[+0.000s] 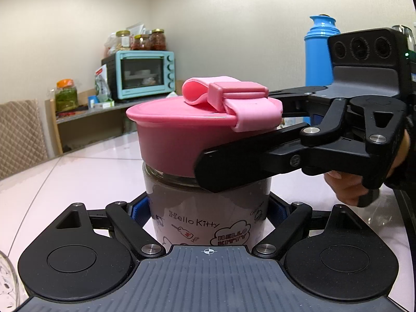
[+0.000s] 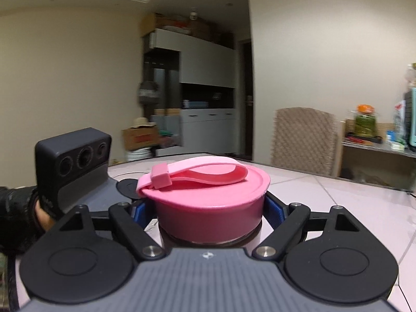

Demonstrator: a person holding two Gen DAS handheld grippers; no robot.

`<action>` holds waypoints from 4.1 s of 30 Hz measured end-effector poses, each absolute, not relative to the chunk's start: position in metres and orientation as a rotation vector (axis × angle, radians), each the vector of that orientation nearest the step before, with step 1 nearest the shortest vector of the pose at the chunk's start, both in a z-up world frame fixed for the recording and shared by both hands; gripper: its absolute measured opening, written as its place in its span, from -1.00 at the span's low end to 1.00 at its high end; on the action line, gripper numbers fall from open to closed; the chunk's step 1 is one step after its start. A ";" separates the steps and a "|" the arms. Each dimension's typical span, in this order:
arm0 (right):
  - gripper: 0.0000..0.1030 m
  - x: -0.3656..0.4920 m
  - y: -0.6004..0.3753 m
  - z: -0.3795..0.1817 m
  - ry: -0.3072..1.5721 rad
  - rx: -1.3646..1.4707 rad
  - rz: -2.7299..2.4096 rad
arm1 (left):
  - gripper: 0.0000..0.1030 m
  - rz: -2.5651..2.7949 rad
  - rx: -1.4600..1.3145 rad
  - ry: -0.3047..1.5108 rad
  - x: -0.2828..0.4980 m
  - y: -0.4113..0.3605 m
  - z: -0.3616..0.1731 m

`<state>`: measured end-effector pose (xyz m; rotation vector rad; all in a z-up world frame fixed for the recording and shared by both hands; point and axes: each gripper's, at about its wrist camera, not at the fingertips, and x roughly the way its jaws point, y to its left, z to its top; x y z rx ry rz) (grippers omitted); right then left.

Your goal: Unscrew bottle cap and pour

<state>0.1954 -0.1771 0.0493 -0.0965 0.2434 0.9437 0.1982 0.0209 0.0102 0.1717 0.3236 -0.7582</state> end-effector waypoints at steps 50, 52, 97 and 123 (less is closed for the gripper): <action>0.66 0.145 -0.114 0.043 0.243 -0.039 0.403 | 0.75 -0.758 0.172 0.324 0.196 0.024 0.010; 0.66 0.148 -0.122 0.043 0.238 -0.048 0.459 | 0.75 -0.758 0.172 0.324 0.196 0.023 0.010; 0.91 0.136 -0.140 0.064 0.306 -0.024 0.406 | 0.75 -0.758 0.172 0.324 0.203 0.023 0.009; 0.72 0.137 -0.107 0.059 0.311 -0.006 0.325 | 0.75 -0.758 0.171 0.324 0.203 0.019 0.010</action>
